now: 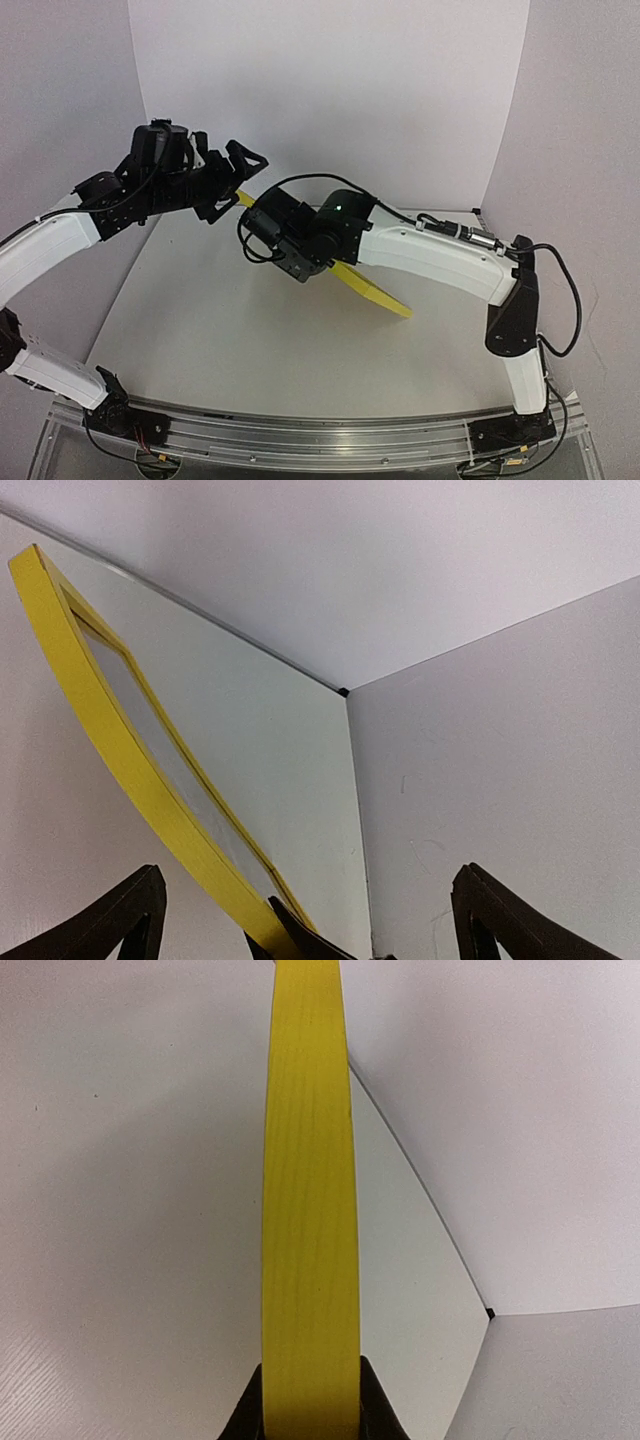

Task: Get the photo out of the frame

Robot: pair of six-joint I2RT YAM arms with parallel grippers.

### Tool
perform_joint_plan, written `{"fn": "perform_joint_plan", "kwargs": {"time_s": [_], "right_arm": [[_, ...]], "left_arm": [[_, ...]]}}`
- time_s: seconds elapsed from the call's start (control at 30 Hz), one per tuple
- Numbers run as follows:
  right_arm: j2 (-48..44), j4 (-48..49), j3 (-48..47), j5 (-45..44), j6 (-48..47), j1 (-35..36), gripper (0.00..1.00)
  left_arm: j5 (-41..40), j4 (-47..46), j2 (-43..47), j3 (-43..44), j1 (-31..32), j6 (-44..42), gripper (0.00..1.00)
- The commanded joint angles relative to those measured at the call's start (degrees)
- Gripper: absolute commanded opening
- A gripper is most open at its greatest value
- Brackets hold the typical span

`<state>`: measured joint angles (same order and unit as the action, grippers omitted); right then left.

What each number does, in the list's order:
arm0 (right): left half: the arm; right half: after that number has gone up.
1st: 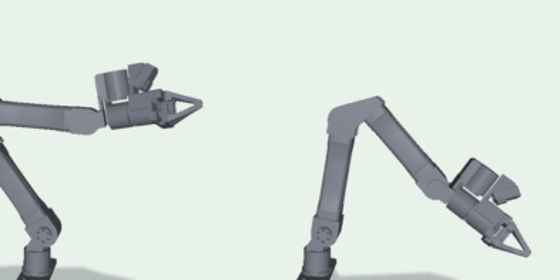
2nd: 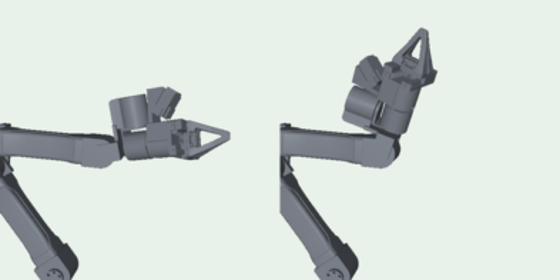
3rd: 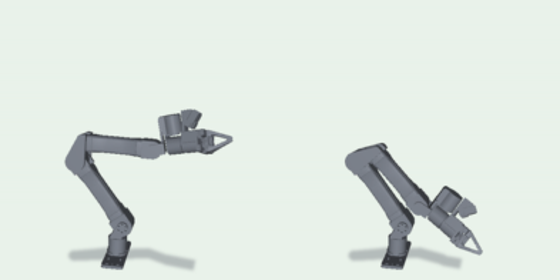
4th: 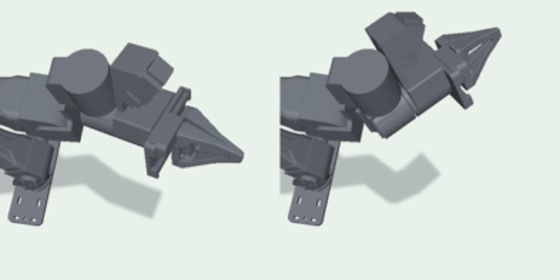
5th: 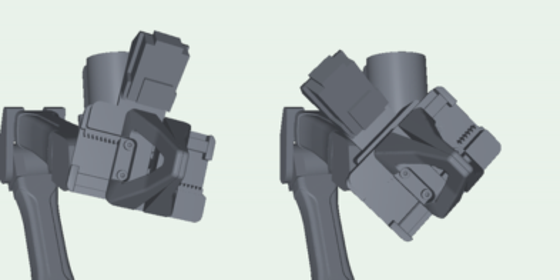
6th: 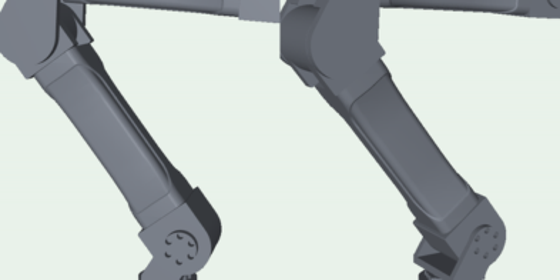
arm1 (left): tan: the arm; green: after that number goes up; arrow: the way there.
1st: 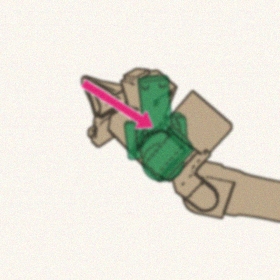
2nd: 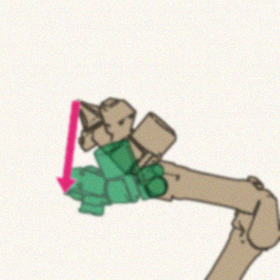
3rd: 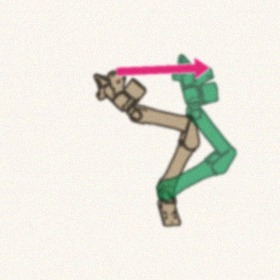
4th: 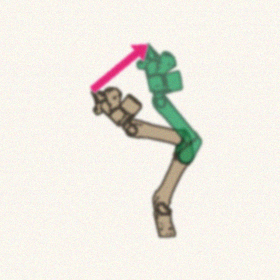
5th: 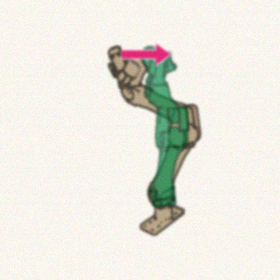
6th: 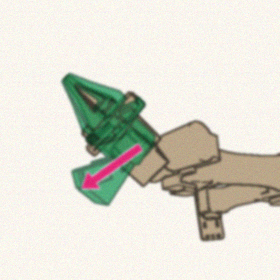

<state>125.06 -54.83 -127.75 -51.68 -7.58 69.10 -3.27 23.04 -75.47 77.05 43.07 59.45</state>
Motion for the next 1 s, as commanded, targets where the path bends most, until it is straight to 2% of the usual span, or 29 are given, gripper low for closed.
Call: {"fn": "perform_joint_plan", "kwargs": {"time_s": [0.0, 0.17, 0.4, 0.5, 0.63, 0.77, 0.97], "right_arm": [[-10.37, 2.43, -5.49, 10.19, 13.24, -5.67, 0.00], [-14.75, 2.91, -6.16, 24.34, 24.03, -11.59, 0.00], [-19.13, 4.05, -7.42, 31.64, 31.74, -15.07, 0.00], [-21.44, 4.80, -5.17, 34.95, 36.52, -17.18, 0.00], [-27.66, 11.87, 8.23, 42.22, 45.00, -20.92, 0.00], [-37.41, 24.65, 29.95, 47.47, 56.30, -26.14, 0.00], [-47.80, 37.62, 56.95, 54.04, 67.30, -32.59, 0.00]], "left_arm": [[-2.53, -4.71, 7.71, 2.30, 0.01, -12.06, 1.00], [-7.03, -4.61, 11.19, -2.40, 0.00, -14.40, 1.00], [-11.24, -2.81, 9.12, -4.15, -0.03, -14.86, 1.00], [-12.21, -1.37, 6.77, -3.45, -0.28, -14.13, 1.00], [-6.79, -1.40, 3.57, -4.12, -3.60, -13.28, 1.00], [6.65, -4.03, 0.06, -7.85, -11.21, -11.75, 1.00], [10.13, -7.93, -3.35, -14.30, -13.15, -12.76, 1.00]]}}
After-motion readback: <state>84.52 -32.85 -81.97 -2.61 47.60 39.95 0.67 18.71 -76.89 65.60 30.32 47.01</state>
